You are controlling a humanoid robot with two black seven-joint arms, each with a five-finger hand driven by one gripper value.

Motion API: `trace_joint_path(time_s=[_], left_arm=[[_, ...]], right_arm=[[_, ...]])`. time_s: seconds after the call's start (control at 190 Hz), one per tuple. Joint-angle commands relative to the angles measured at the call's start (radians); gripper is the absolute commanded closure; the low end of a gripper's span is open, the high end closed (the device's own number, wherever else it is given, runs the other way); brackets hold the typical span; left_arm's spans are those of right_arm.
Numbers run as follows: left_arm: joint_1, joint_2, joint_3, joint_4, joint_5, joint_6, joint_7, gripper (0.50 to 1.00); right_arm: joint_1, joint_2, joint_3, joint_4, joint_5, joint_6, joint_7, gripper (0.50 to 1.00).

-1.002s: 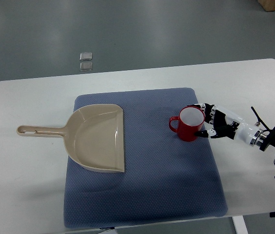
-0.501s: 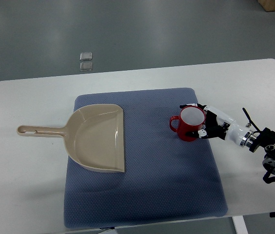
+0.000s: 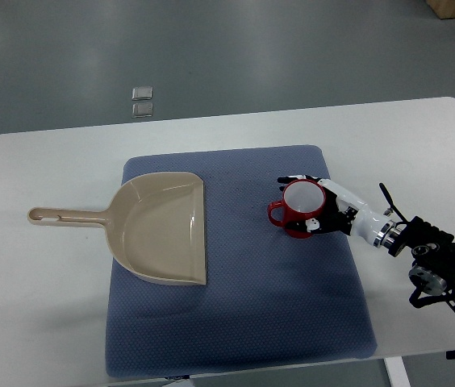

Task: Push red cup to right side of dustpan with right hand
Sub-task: 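Push the red mug with the right hand toward the dustpan's edge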

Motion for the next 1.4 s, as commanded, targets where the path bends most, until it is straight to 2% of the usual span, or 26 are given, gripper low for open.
trace_joint_path(time_s=[0.0, 0.922, 1.397], left_arm=[[0.0, 0.0, 0.0, 0.0, 0.0, 0.0, 0.0, 0.5], [0.0, 0.0, -0.002, 0.0, 0.0, 0.0, 0.0, 0.5], [0.0, 0.0, 0.001, 0.0, 0.0, 0.0, 0.0, 0.5]], right_arm=[[0.001, 0.023, -0.002, 0.0, 0.0, -0.016, 0.0, 0.566], [-0.002, 0.178, -0.002, 0.018, 0.005, -0.075, 0.0, 0.566], [-0.041, 0.194, -0.003, 0.045, 0.005, -0.088, 0.0, 0.566]])
